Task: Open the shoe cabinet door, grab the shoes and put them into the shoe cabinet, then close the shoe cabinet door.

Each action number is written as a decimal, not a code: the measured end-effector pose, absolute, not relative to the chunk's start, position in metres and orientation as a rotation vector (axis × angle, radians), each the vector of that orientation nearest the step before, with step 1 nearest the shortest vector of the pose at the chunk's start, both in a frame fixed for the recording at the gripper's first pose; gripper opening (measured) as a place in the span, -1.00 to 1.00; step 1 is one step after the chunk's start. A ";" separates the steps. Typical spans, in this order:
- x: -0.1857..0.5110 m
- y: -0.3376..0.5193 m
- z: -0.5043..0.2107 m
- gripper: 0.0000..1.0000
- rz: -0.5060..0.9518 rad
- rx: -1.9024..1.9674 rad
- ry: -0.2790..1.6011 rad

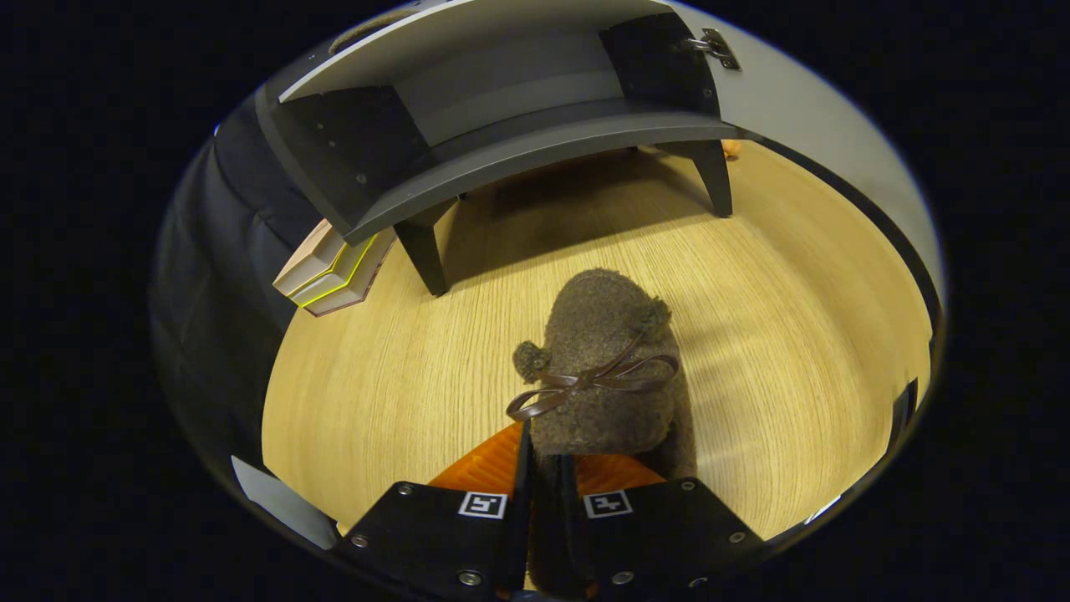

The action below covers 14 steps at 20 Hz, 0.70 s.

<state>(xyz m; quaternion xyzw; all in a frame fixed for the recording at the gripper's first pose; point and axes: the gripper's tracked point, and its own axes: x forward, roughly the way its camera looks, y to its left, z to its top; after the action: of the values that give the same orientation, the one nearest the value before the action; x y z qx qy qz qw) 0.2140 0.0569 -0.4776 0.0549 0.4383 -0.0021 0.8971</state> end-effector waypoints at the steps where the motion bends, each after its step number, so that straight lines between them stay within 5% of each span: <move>1: 0.214 0.057 -0.478 -0.77 -0.012 0.131 0.908; 14: 0.198 0.042 -0.419 -0.91 -0.016 -0.004 0.808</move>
<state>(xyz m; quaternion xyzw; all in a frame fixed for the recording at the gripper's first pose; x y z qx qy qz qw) 0.1979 0.0422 -0.4195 -0.0021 0.3932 -0.0079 0.9194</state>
